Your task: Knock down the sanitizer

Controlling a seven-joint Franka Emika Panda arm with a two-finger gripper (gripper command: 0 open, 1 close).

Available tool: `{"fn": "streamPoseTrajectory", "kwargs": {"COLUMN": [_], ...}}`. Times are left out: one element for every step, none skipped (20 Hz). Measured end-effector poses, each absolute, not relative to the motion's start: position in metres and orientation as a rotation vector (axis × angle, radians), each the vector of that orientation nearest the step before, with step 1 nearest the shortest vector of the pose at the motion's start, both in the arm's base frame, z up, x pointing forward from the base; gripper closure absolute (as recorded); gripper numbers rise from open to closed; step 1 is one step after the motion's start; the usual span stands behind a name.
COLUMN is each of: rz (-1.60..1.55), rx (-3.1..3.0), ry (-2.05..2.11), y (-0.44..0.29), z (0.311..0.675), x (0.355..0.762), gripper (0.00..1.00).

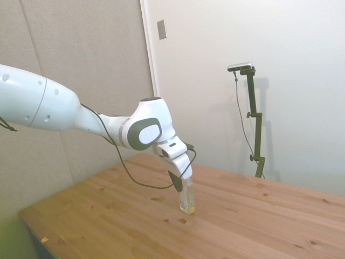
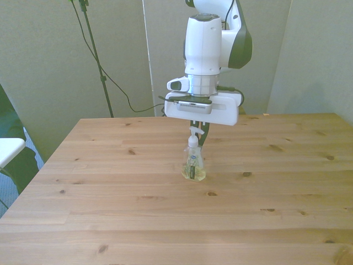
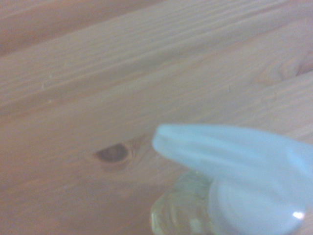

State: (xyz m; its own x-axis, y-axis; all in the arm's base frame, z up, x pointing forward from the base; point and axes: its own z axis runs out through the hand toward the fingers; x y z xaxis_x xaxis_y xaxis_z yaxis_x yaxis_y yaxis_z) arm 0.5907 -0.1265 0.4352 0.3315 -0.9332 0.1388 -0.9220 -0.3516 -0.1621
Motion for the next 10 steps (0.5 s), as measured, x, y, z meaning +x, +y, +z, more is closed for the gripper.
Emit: {"fn": "streamPoseTrajectory", "kwargs": {"rz": [-0.332,-0.341,-0.35,-0.359,-0.368,-0.375,-0.379,-0.382,-0.382,-0.383], "rx": [-2.507,-2.495,-2.483,-2.471,-2.46,-2.451,-2.446,-2.441,-2.439,-2.439], "ry": [1.771,1.788,1.804,1.821,1.838,1.854,1.866,1.875,1.879,1.878], "y": [-0.133,-0.14,-0.147,-0.155,-0.163,-0.169,-0.175,-0.179,-0.181,-0.181], "z": [0.437,0.438,0.438,0.439,0.439,0.438,0.437,0.437,0.437,0.437], "x": [0.597,0.603,0.608,0.614,0.619,0.624,0.628,0.632,0.634,0.636], "gripper": [1.0,1.0,1.0,1.0,1.0,1.0,1.0,1.0,1.0,1.0]}}
